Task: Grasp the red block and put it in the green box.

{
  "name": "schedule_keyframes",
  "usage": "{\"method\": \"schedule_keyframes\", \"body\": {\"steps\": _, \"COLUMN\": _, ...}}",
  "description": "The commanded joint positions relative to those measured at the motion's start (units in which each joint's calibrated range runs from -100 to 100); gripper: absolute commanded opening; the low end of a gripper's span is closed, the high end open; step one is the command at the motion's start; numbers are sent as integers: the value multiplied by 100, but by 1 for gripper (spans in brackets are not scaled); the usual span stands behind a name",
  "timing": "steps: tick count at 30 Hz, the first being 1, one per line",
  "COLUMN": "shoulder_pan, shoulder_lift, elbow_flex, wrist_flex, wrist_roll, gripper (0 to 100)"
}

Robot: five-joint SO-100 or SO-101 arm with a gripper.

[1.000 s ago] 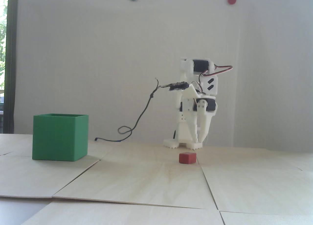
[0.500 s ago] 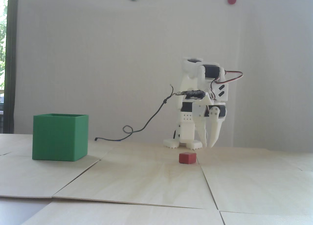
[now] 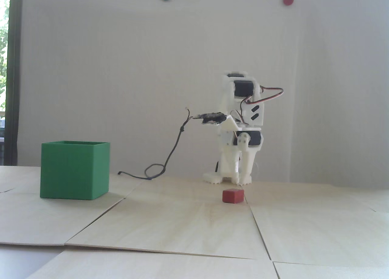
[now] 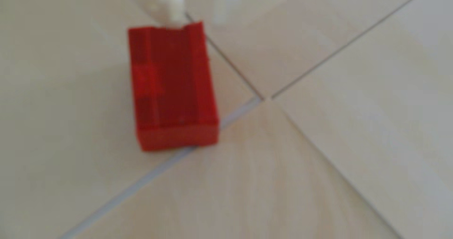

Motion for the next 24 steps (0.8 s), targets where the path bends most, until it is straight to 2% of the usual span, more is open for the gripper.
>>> {"method": "schedule_keyframes", "body": {"steps": 1, "shoulder_pan": 74, "shoulder_lift": -92, "elbow_flex": -270, "wrist_flex": 37, "wrist_roll": -25, "gripper": 2}}
{"method": "schedule_keyframes", "body": {"steps": 9, "shoulder_pan": 203, "shoulder_lift": -92, "elbow_flex": -306, "wrist_flex": 28, "wrist_roll": -41, "gripper": 4}}
{"method": "schedule_keyframes", "body": {"steps": 15, "shoulder_pan": 155, "shoulder_lift": -92, "elbow_flex": -235, "wrist_flex": 28, "wrist_roll": -36, "gripper": 28}}
{"method": "schedule_keyframes", "body": {"steps": 18, "shoulder_pan": 147, "shoulder_lift": -92, "elbow_flex": -235, "wrist_flex": 28, "wrist_roll": -36, "gripper": 33}}
{"method": "schedule_keyframes", "body": {"steps": 24, "shoulder_pan": 147, "shoulder_lift": -84, "elbow_flex": -208, "wrist_flex": 20, "wrist_roll": 6, "gripper": 33}}
